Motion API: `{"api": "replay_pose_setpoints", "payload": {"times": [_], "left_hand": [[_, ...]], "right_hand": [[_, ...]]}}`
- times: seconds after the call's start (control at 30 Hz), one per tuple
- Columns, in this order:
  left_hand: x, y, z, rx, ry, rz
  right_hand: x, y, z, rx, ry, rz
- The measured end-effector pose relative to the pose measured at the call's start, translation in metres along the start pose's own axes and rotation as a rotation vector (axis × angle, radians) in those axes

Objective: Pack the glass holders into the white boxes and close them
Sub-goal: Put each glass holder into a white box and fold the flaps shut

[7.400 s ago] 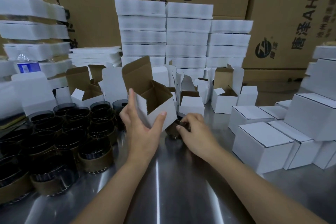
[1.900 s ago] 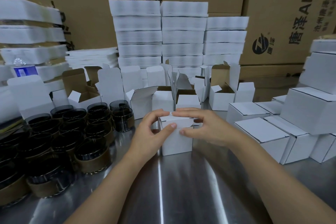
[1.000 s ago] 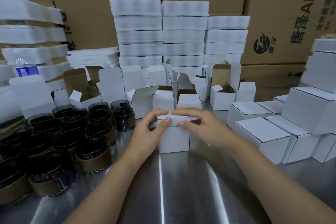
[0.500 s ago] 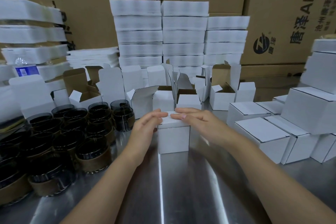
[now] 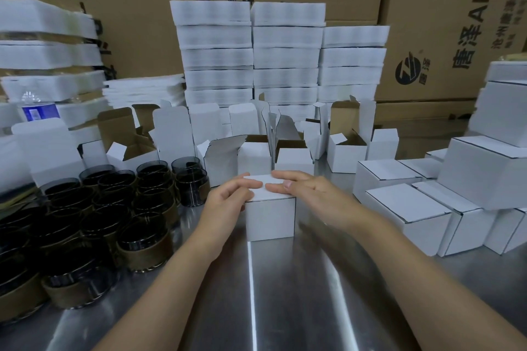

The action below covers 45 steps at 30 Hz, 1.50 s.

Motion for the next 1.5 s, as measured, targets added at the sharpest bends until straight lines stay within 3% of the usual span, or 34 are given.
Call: {"api": "replay_pose_setpoints", "payload": {"times": [0.53,0.6,0.73,0.87,1.0,1.23,1.5], "left_hand": [[0.000,-0.003,-0.002,-0.040,-0.006,0.014],[0.001,-0.003,-0.003,-0.010,-0.015,0.002],[0.000,-0.010,-0.005,0.099,-0.086,0.067],[-0.002,-0.018,-0.014,0.264,-0.232,0.139],[-0.002,-0.026,-0.021,0.524,-0.258,0.215],[0.002,-0.032,-0.031,0.418,-0.290,0.285],[0.005,-0.029,-0.032,0.352,-0.291,0.302]], "right_hand": [[-0.001,0.000,0.001,0.096,0.042,0.016],[0.002,-0.007,0.002,0.208,0.083,0.017],[0.006,-0.028,-0.010,0.705,0.208,0.036],[0.004,-0.040,-0.023,0.841,0.294,0.067],[0.007,-0.041,-0.015,0.927,0.399,-0.008],[0.015,-0.028,0.015,1.046,0.508,-0.280],[0.021,-0.007,0.047,1.171,0.503,-0.520]]}}
Point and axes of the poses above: each hand's wrist, its own x-axis away from the middle knuckle, its own z-axis out of the back of the hand, y = z × x, the point moved 9 cm from there along -x, towards the middle knuckle, and after that the axes turned 12 degrees about -y, right-handed, at the moved point
